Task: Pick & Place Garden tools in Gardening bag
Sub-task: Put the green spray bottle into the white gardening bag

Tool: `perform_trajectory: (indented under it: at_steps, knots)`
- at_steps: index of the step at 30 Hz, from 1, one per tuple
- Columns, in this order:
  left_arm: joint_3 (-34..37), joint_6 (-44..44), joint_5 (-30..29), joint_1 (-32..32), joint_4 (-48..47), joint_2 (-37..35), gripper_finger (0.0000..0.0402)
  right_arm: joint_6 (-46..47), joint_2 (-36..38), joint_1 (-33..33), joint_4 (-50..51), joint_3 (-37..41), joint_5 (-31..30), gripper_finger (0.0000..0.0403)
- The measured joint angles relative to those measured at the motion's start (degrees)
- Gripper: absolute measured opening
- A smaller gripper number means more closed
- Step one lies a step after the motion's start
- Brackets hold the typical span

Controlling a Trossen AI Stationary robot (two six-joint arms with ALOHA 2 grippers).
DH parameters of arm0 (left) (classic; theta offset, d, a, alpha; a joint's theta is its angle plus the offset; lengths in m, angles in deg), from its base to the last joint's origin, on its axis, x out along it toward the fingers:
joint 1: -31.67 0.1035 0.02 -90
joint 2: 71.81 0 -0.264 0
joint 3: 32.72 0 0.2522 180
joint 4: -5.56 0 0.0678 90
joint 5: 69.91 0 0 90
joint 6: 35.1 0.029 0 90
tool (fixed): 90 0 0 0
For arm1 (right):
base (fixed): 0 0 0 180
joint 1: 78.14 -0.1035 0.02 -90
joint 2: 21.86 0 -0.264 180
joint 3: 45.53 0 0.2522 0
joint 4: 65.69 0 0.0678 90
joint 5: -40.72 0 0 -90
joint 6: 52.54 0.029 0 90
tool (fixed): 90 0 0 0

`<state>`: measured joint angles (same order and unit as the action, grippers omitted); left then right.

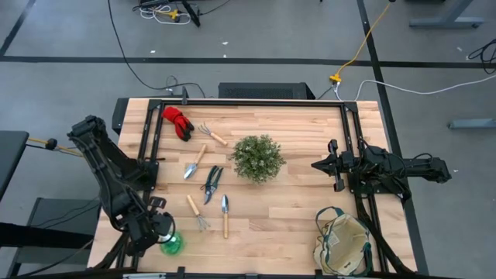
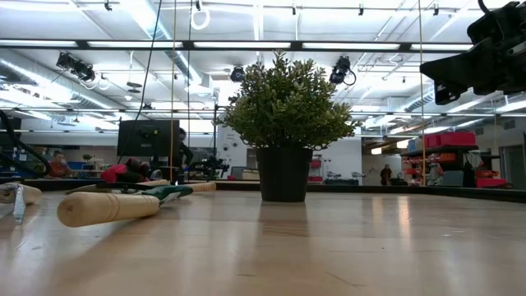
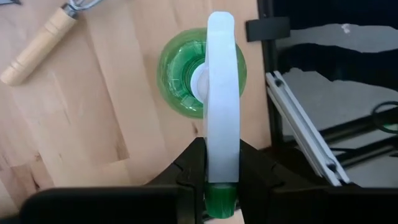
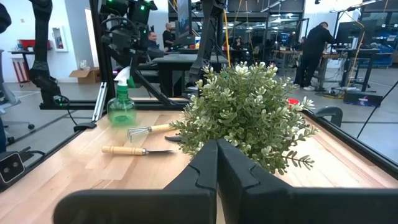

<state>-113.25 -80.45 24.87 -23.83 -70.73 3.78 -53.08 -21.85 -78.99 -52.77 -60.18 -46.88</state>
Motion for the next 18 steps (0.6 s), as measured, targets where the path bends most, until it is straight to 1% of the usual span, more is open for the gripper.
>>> perform_trajectory:
  at_steps: [6, 11, 18]
  knots:
    - [-3.81, 2.31, -0.44, 0.23, -3.76, -0.02, 0.0067, 0.0, 0.0, 0.01, -0.01, -0.01, 0.01, 0.001]
    - [-6.72, 4.3, -0.57, 1.65, -6.78, -0.02, 0.0069, -0.02, 0.0, 0.02, -0.02, -0.02, 0.01, 0.001]
    - [-9.13, 7.94, -1.54, 4.03, -7.67, -0.02, 0.007, -0.01, 0.0, 0.01, -0.02, -0.01, 0.02, 0.001]
